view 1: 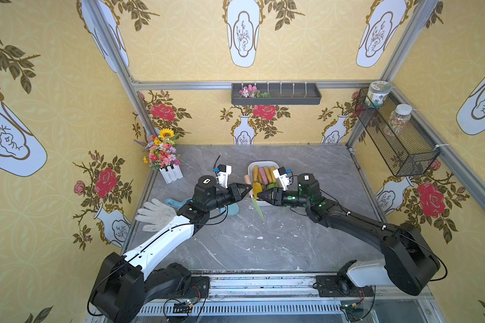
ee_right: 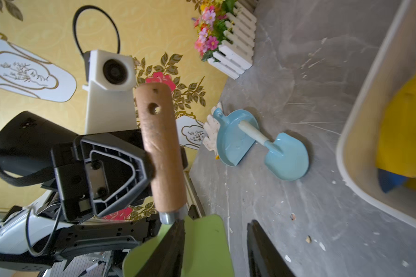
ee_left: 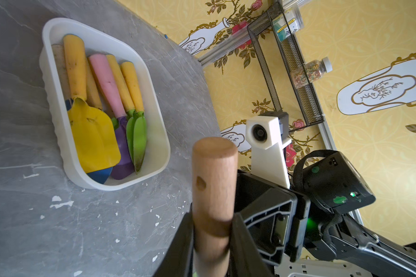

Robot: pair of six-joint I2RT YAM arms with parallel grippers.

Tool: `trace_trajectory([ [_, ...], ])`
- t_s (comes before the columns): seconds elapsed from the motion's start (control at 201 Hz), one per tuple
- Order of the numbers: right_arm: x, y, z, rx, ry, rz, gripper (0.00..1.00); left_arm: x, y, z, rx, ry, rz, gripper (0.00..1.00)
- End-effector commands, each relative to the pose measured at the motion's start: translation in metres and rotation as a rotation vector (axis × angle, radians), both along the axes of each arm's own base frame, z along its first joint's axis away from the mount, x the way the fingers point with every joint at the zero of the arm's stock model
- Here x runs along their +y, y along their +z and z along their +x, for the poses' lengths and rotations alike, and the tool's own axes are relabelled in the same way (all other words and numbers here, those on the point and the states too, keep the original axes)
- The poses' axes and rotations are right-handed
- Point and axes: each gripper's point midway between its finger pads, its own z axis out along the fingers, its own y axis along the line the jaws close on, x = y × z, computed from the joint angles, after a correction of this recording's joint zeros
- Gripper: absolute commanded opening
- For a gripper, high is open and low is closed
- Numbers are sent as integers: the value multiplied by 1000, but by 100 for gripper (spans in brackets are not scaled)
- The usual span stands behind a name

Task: Put the shovel into the storage box
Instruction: Pick up the shovel from the center of the board, then place the shovel in the storage box.

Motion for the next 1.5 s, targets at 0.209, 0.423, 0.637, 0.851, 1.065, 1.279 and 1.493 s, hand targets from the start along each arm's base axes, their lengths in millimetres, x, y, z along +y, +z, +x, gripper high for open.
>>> trace_trajectory([
  [0.209, -73, -30, 9, 83, -219, -213, 47, 1, -30, 41, 101, 94, 195, 7],
  [0.423, -92, -38, 2, 94, -271, -283, 47, -7, -38, 74, 137, 118, 297, 7],
  [0.637, -98, -45, -4, 105, -282, -301, 48, -10, -52, 106, 154, 134, 443, 8],
  [0.851, -101, -48, -7, 109, -289, -310, 48, -13, -59, 136, 134, 143, 553, 9],
  [1.065, -105, -51, -10, 114, -297, -319, 48, -20, -69, 158, 136, 142, 614, 11],
  [1.279, -109, -53, -11, 116, -306, -328, 48, -30, -90, 166, 155, 120, 644, 11],
  [1.493, -110, -55, -11, 122, -308, -334, 48, -36, -109, 166, 172, 104, 687, 12],
])
